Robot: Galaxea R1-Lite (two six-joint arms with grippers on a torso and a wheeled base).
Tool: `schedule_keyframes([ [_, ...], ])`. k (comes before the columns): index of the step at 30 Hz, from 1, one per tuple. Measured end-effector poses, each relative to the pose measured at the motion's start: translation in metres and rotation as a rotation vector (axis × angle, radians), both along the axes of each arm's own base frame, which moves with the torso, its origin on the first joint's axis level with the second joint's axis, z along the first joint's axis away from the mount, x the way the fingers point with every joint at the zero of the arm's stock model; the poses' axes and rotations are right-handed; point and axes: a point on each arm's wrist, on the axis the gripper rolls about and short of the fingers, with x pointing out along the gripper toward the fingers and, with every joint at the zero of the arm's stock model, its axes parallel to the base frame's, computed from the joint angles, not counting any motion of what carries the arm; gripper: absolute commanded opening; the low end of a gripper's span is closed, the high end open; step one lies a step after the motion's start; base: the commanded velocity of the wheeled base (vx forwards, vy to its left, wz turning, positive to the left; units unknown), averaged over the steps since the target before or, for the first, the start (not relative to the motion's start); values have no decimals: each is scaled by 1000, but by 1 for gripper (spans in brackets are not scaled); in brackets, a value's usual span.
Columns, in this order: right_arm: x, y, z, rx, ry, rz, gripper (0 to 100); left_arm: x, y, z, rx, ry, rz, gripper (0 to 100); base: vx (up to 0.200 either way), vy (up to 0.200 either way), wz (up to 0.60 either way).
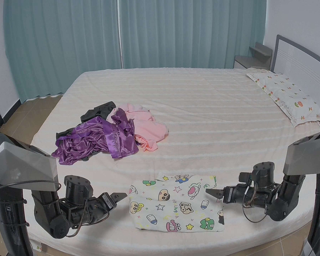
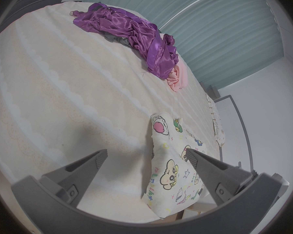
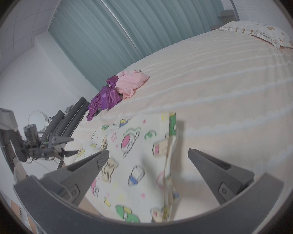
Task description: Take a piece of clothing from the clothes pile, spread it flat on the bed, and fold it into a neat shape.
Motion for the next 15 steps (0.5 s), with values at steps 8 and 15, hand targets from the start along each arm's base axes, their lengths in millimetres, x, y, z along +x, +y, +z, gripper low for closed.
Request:
schedule_keyframes([
  [8, 50, 11, -9, 5, -11, -22, 100, -1, 0, -1, 4, 3, -2, 100, 0, 0, 0],
  [15, 66, 17, -27, -7, 32, -20, 0, -1, -1, -1, 6, 3, -5, 100, 0, 0, 0],
])
